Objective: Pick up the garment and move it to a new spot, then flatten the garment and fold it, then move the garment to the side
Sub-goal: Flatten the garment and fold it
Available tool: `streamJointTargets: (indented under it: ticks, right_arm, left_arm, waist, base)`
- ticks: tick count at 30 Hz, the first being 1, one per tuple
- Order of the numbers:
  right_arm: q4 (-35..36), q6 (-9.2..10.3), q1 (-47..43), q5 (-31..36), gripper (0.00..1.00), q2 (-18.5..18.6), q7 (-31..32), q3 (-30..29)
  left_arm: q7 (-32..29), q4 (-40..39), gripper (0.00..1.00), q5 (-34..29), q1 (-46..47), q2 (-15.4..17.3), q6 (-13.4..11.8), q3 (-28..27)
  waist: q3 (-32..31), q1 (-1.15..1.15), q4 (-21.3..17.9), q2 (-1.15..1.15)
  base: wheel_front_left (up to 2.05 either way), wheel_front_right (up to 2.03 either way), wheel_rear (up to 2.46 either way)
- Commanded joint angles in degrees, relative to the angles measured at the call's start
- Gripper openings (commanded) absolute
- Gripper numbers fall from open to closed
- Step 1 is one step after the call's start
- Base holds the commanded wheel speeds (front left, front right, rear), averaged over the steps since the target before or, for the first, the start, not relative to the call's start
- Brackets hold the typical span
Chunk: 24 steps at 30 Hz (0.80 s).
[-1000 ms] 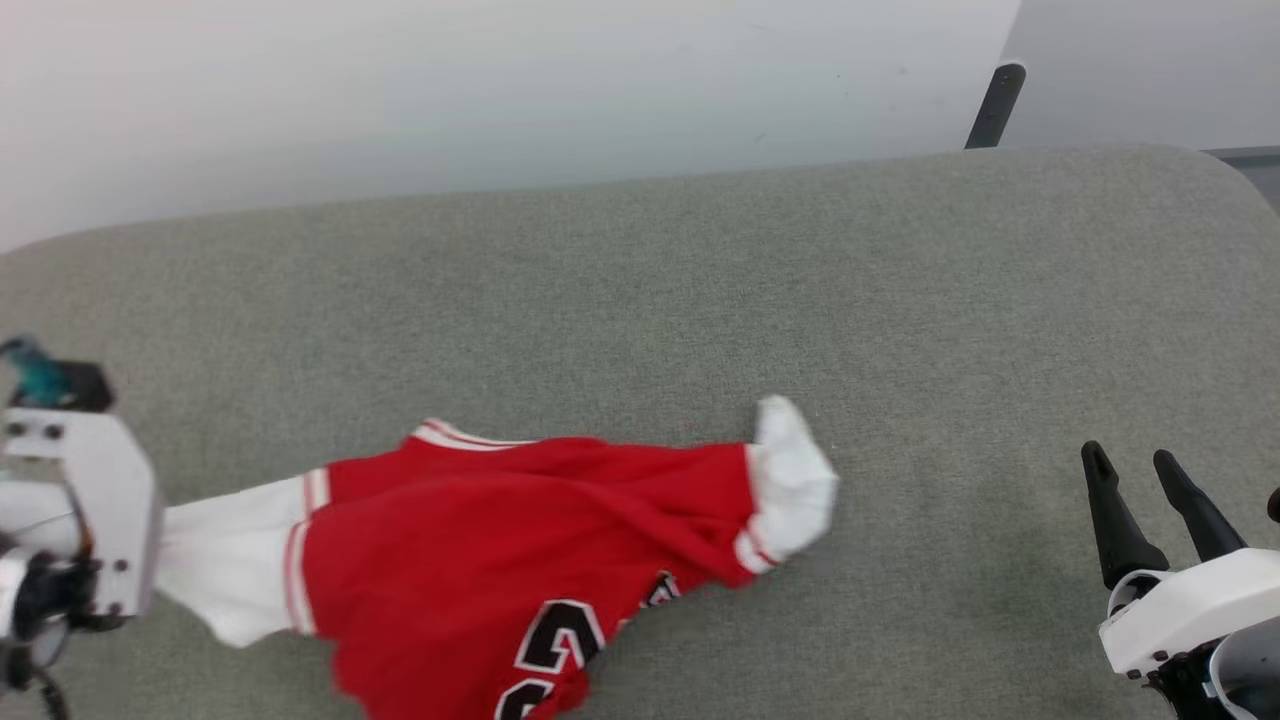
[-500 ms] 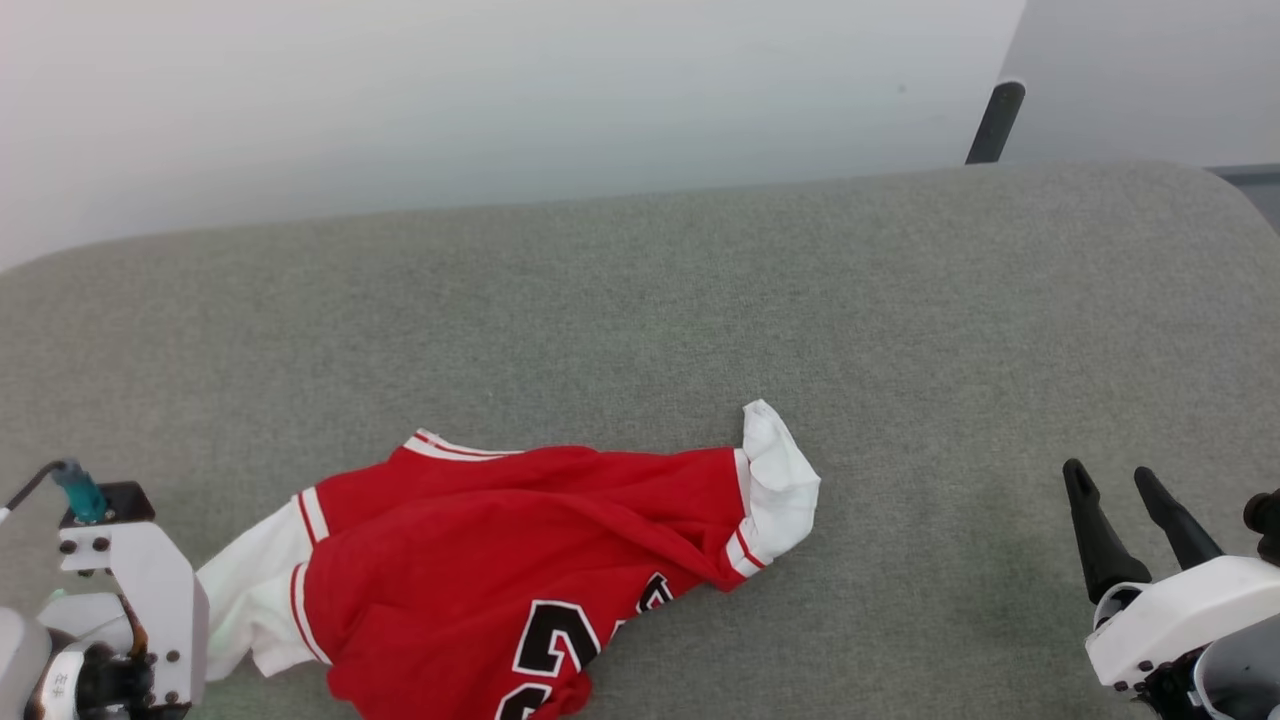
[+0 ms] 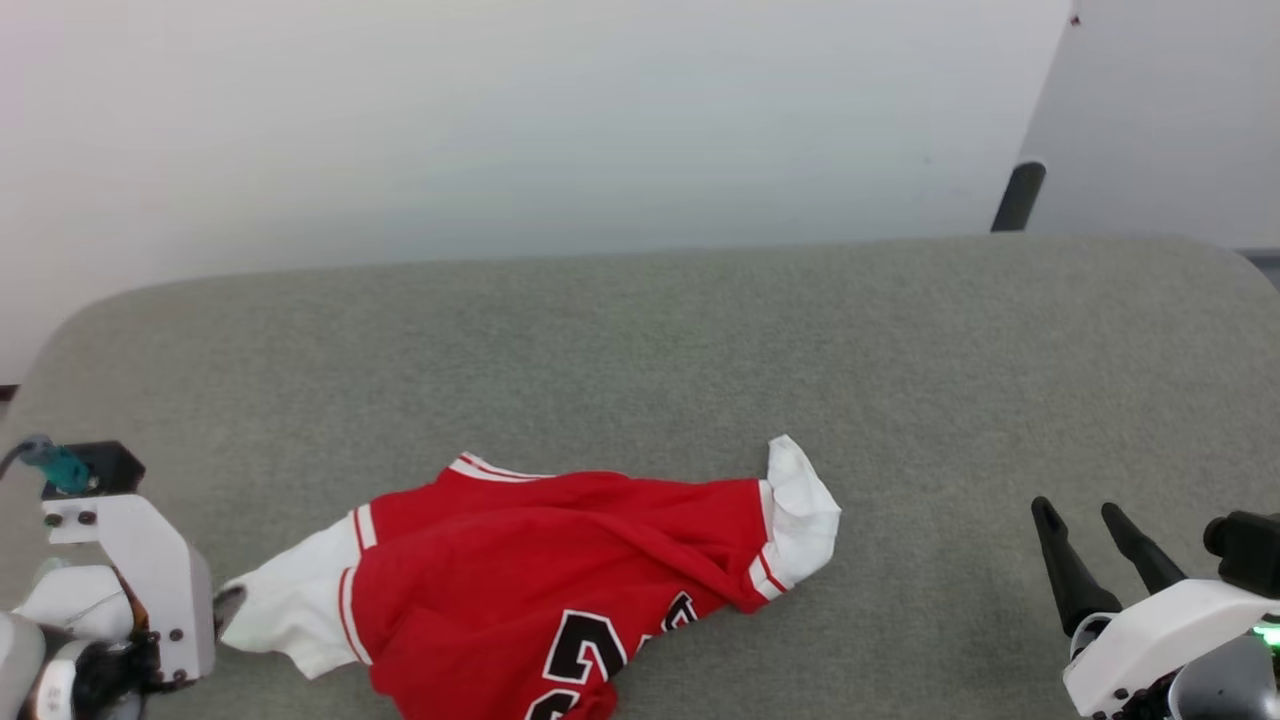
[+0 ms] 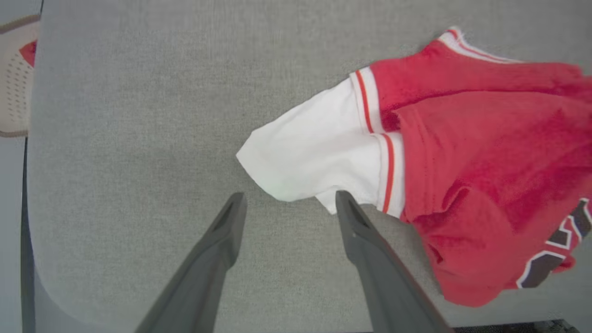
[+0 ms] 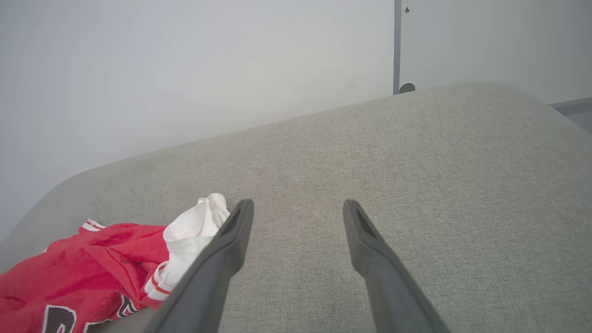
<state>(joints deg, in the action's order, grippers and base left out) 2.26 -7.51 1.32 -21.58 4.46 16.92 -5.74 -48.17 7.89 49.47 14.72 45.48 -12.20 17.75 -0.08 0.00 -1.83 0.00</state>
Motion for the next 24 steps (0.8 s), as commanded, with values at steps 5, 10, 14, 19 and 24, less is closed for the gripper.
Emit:
streamJointTargets:
  ticks: [5, 10, 14, 19, 24]
  right_arm:
    - [0.10, 0.03, -1.37, -0.74, 1.00, 0.10, -0.25, 0.69]
    - [0.15, 0.03, -2.16, -0.93, 1.00, 0.26, -0.39, 1.11]
    - [0.48, 0.03, -2.05, -1.18, 1.00, 0.62, -0.14, 1.74]
    - [0.49, 0.03, -0.75, -1.37, 1.00, 0.97, 0.10, 3.32]
    - [-0.85, 0.03, 1.09, -1.32, 1.00, 0.97, 0.61, 6.03]
  left_arm:
    - [7.97, -4.18, 1.00, 0.10, -3.41, -1.82, 1.78, -1.91]
    - [13.93, -6.70, 1.00, -0.37, -5.32, -3.16, 3.85, -2.55]
    - [15.94, -6.56, 1.00, -1.52, -4.14, -2.88, 4.78, -2.52]
    - [16.52, -5.00, 1.00, -1.82, -2.42, -2.94, 5.66, -2.28]
    - [17.97, -4.39, 1.00, -1.19, -2.11, -3.48, 6.21, -2.83]
  waist:
    - [-2.55, 0.00, 2.16, 0.00]
    - [-3.78, 0.00, 3.72, 0.00]
    - [-3.92, 0.00, 4.37, 0.00]
    - [-3.55, 0.00, 3.99, 0.00]
    - [-3.31, 0.00, 3.80, 0.00]
  base:
    - [0.00, 0.00, 0.00]
    - [0.00, 0.00, 0.00]
    - [0.00, 0.00, 0.00]
    - [0.00, 0.00, 0.00]
    - [0.00, 0.00, 0.00]
